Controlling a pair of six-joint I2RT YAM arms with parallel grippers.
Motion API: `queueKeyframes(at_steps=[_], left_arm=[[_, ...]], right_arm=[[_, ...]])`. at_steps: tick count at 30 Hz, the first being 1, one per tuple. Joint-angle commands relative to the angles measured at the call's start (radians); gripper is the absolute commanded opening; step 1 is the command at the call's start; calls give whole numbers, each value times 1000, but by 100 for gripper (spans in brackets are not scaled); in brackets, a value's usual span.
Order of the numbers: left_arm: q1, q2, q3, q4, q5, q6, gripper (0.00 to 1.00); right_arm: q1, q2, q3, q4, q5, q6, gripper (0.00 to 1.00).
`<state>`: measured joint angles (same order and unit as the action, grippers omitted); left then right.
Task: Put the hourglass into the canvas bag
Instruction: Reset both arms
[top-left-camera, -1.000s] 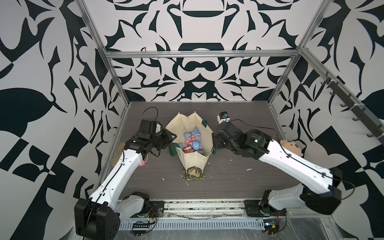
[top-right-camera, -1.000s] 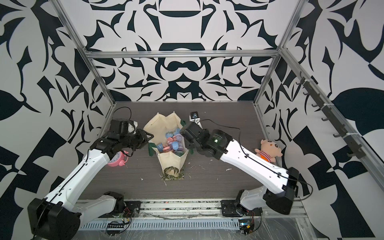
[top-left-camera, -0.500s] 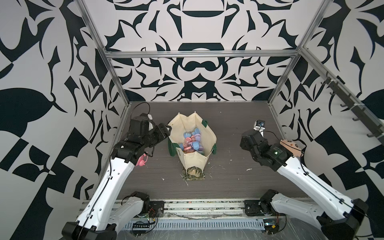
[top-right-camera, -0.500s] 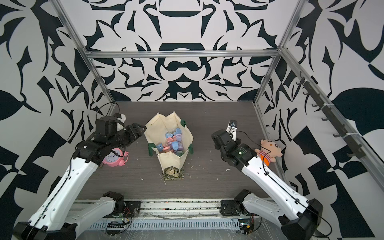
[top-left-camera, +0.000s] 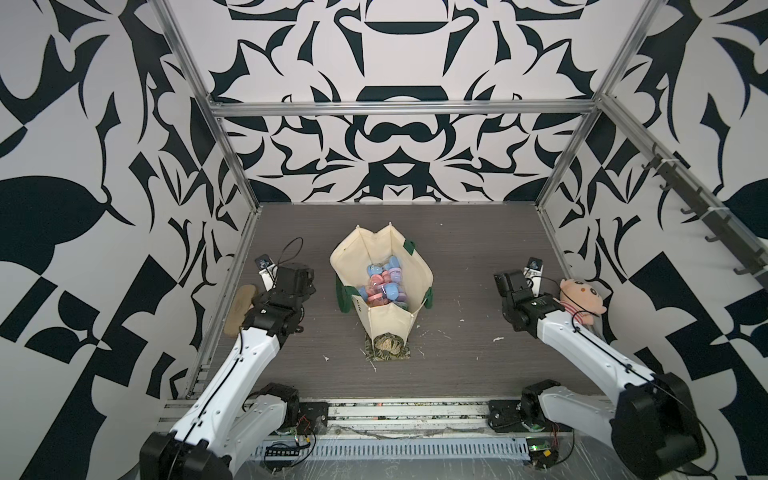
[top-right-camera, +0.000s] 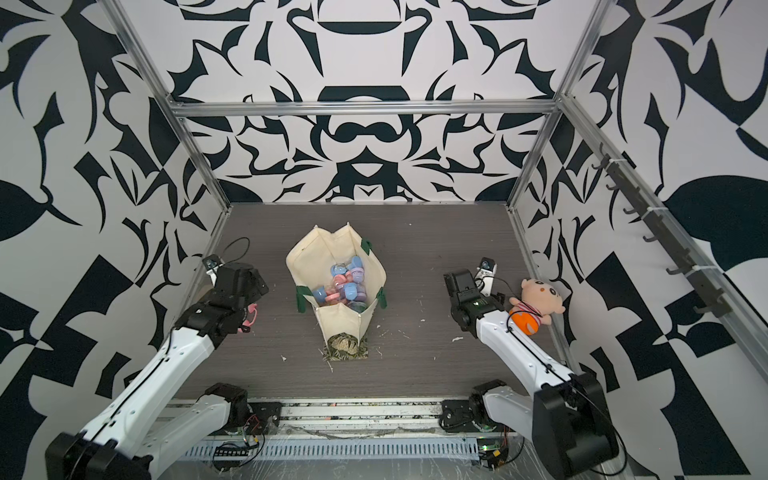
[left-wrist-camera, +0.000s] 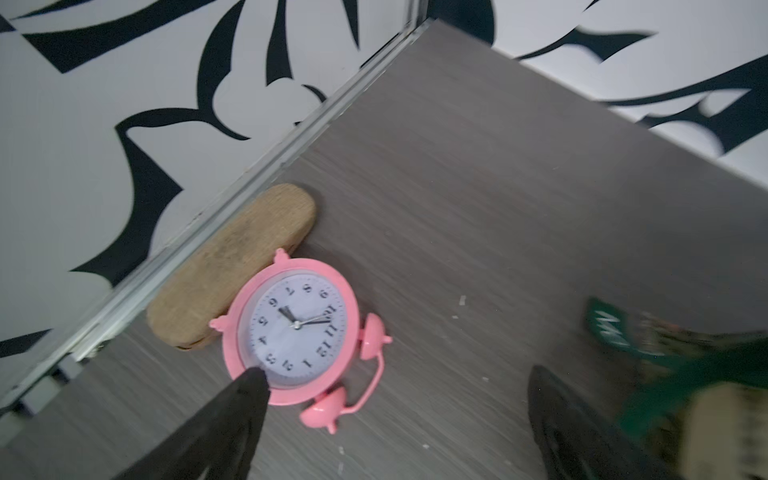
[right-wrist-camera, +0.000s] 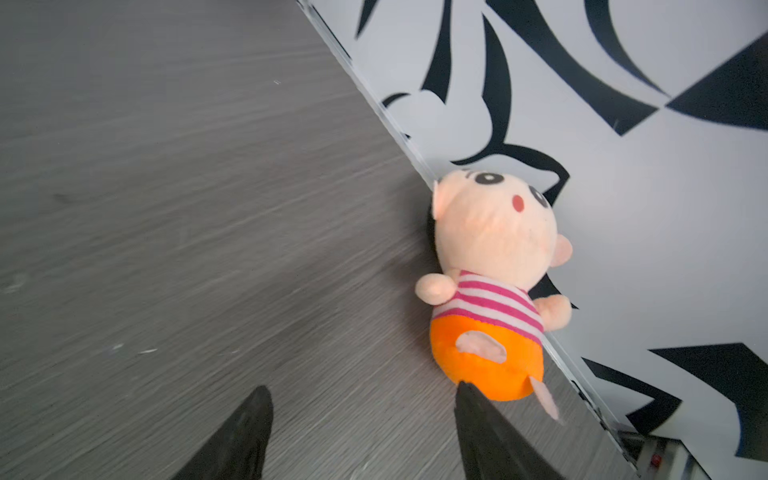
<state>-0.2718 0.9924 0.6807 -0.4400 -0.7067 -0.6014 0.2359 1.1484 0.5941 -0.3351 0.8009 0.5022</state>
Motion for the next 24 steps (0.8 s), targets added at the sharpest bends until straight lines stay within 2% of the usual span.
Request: queueKeyframes(at_steps=[1, 3, 5, 6, 8, 9, 12, 15, 16, 17, 18, 19, 20, 22, 24], left_arm=[[48, 100, -13, 223, -147, 87, 100], [102, 205, 10, 254, -151, 77, 100], [138, 274, 16, 312, -165, 85, 100], [164, 321, 23, 342, -135, 109, 100], [189, 338, -23, 488, -137, 151, 100], [204, 337, -53, 574, -111, 186, 100], [236, 337, -146, 791, -48, 265, 100], [270, 355, -233, 958, 21, 286, 100], [273, 367, -255, 1004, 30, 293, 100], [275, 384, -272, 1076, 43, 327, 100], [274, 386, -280, 1110, 71, 348, 100], [283, 397, -299, 1164, 108, 364, 100], [298, 427, -321, 1242, 164, 377, 100], [316, 485, -337, 1360, 251, 413, 100], [319, 510, -297, 1261, 399, 434, 100]], right_arm=[[-57, -3, -58, 268, 102, -115, 74], [-96, 1, -130, 437, 74, -206, 74], [-127, 11, -177, 528, 42, -208, 74], [-136, 23, -201, 587, 18, -210, 74], [-139, 68, -232, 728, -6, -243, 74], [-141, 89, -222, 740, -52, -247, 74], [-144, 170, -230, 928, -159, -298, 74], [-150, 304, -248, 1156, -273, -342, 75], [-140, 345, -238, 1210, -312, -400, 75], [-137, 356, -206, 1142, -455, -430, 85], [-138, 381, -211, 1179, -538, -471, 100], [-139, 409, -246, 1268, -571, -480, 100], [-140, 429, -274, 1367, -520, -476, 100], [-154, 402, -272, 1308, -519, -440, 100], [-155, 421, -275, 1349, -521, -450, 100]])
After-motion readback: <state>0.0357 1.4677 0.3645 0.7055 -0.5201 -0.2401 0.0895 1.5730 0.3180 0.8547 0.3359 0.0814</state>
